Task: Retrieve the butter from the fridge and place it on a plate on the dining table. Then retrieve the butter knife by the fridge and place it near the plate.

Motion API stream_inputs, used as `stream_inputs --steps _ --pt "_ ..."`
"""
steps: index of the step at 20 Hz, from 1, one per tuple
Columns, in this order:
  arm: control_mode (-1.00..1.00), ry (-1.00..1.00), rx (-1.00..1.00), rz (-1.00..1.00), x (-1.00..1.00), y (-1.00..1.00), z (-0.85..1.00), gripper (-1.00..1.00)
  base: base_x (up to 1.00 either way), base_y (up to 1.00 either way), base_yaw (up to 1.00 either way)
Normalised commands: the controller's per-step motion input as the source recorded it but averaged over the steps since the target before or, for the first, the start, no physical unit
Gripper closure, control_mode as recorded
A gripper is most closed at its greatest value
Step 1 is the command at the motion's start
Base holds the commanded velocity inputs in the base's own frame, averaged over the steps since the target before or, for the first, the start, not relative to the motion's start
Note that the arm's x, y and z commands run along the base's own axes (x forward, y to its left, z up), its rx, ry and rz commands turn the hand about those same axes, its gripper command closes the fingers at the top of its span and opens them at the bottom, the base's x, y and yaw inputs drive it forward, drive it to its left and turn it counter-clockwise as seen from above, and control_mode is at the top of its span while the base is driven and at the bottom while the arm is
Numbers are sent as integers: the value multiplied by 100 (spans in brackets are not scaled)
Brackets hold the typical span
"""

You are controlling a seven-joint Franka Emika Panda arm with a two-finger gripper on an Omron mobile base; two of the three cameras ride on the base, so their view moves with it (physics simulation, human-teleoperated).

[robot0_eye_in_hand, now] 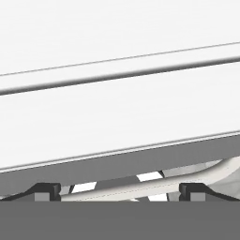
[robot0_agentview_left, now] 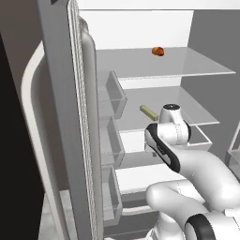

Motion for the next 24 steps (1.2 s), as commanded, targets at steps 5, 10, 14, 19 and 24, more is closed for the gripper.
stream_inputs --steps 5,10,14,19,24 --pt "100 0 0 0 0 0 0 -100 12 0 0" --pt "100 0 0 0 0 0 0 -100 12 0 0" --pt "-100 -17 0 0 8 0 4 -100 3 0 0" --pt "-100 -27 0 0 29 0 28 -100 0 0 0" --pt "-100 -32 0 0 17 0 44 -100 0 0 0"
